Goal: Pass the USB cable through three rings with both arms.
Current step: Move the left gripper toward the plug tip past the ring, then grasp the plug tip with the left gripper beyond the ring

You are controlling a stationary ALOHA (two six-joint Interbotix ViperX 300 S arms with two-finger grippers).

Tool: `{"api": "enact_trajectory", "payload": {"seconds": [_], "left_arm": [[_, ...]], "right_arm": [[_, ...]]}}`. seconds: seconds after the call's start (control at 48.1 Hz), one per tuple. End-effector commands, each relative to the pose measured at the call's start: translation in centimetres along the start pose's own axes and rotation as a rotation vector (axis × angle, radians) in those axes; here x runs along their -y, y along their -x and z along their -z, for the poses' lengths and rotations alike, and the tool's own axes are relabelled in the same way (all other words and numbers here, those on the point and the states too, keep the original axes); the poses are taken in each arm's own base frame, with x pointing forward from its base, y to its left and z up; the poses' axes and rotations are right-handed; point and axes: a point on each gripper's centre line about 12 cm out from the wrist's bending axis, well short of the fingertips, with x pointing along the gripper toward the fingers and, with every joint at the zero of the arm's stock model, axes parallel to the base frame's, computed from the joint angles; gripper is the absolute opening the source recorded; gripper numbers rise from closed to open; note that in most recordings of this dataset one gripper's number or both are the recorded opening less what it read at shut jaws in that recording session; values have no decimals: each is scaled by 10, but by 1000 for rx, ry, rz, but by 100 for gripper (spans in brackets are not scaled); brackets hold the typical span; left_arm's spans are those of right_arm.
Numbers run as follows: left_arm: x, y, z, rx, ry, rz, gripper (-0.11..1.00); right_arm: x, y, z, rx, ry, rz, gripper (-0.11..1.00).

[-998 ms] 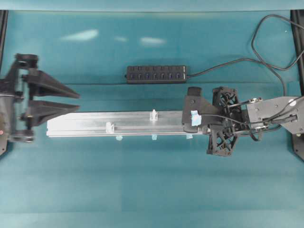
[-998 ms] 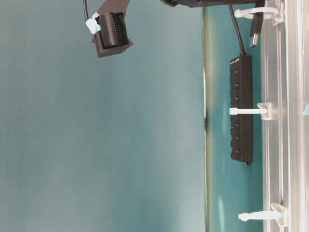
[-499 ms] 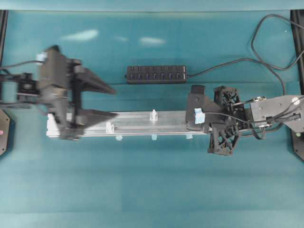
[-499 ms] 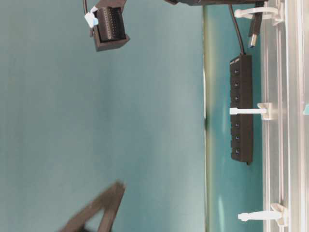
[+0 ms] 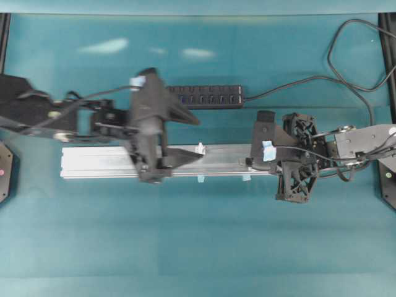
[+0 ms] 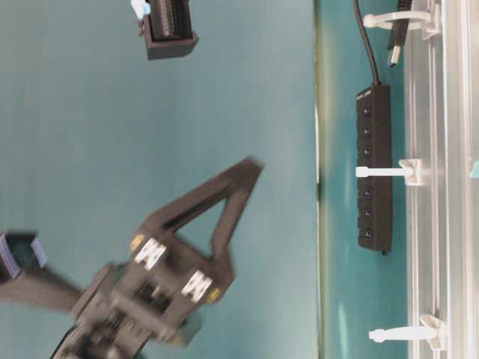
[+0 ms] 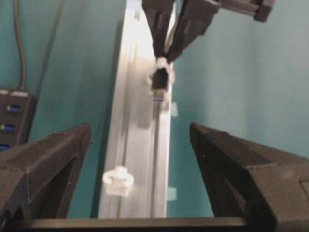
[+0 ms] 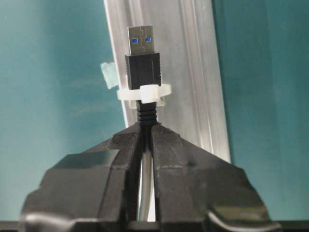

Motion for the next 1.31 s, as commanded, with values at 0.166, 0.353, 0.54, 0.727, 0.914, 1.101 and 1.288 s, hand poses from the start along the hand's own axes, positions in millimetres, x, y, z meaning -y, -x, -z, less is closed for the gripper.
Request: {"api": "enact_trajectory", "payload": {"seconds": [0.166,0.353,0.54,0.727,0.914,1.101,1.288], "left_arm": [[2,-32,-6,-3,5,4,92],[3,-54,0,-28,2,4,92],[5,-71,8,-52,-8,7,92],[7,-85,13,-68,-15,12,92],[10,-97,21,-88,-21,17,92],[14,-108,30,-110,-28,24,92],[15,-113,32,-113,-27,25,90]], "right_arm": [[0,4,-5,31,-11,-5,-8],[1,3,-5,36,-12,-6,-8],[1,3,-6,48,-13,-10,-8],[1,3,-6,47,-16,-10,-8],[1,2,-6,47,-17,-10,-8],[1,3,-7,52,-17,-11,-8],[1,3,-7,56,-16,-12,-8]]}}
